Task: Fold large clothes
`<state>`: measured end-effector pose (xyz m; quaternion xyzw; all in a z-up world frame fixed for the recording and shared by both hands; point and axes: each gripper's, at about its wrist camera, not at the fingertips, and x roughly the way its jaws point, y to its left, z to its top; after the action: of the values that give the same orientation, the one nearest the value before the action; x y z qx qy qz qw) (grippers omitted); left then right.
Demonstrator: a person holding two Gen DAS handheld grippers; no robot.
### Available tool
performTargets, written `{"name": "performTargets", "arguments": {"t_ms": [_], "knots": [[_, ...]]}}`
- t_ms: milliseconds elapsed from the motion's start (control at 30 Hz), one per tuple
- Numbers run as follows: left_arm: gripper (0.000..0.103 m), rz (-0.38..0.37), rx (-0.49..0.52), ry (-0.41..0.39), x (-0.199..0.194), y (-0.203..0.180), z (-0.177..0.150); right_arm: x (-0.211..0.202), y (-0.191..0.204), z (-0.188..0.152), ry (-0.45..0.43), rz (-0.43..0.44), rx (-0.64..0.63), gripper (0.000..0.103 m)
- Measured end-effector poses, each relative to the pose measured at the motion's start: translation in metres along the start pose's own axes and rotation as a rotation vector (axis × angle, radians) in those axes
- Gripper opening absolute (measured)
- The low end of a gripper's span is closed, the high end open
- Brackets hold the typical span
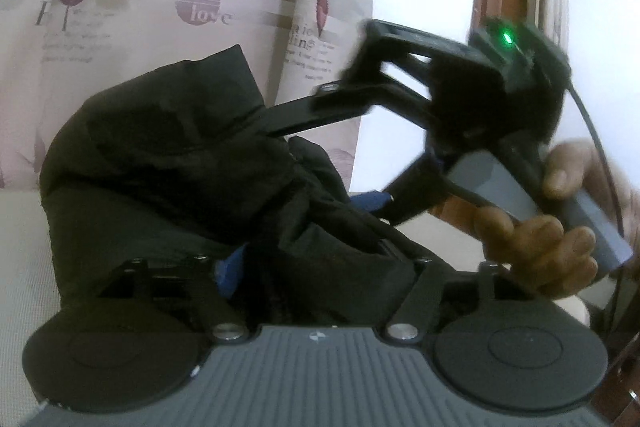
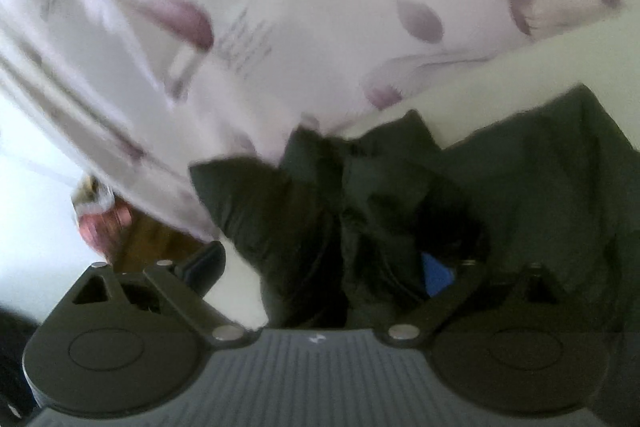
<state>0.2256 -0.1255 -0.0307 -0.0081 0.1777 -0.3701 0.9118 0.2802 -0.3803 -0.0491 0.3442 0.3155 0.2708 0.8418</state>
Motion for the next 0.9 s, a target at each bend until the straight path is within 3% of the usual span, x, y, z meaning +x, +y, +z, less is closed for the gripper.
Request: {"name": "performTargets", "arguments": {"t_ms": [167, 233, 300, 400, 467, 533, 600, 733, 900], "knots": [[0.081, 0.011, 0.087, 0.004, 0.0, -0.012, -0.013, 0.018, 0.02, 0.001, 0.069, -0.082, -0.115, 0.1], [0.087, 0.019, 0.106, -0.009, 0.001, -0.015, -0.018, 0.023, 0.027, -0.005, 0.09, -0.134, -0.192, 0.094], [0.087, 0.017, 0.096, -0.015, -0.004, -0.014, -0.021, 0.033, 0.028, -0.01, 0.111, -0.211, -0.259, 0.048], [0.088, 0.01, -0.037, -0.035, -0.032, -0.003, -0.024, 0.036, 0.018, -0.011, 0.117, -0.248, -0.295, 0.042], [0.094, 0.042, -0.065, -0.056, -0.064, -0.001, -0.03, 0.035, 0.023, -0.014, 0.102, -0.278, -0.376, 0.039], [0.096, 0.041, -0.087, -0.032, -0.089, 0.0, -0.04, 0.036, 0.024, -0.016, 0.088, -0.281, -0.396, 0.037], [0.1, 0.089, -0.103, 0.014, -0.106, -0.002, -0.056, 0.035, 0.021, -0.014, 0.076, -0.262, -0.382, 0.035], [0.103, 0.172, -0.145, 0.084, -0.108, -0.004, -0.087, 0.032, 0.008, -0.008, 0.045, -0.219, -0.291, 0.035], [0.103, 0.254, -0.223, 0.176, -0.069, 0.004, -0.089, 0.029, -0.003, -0.005, 0.037, -0.179, -0.216, 0.034]]}}
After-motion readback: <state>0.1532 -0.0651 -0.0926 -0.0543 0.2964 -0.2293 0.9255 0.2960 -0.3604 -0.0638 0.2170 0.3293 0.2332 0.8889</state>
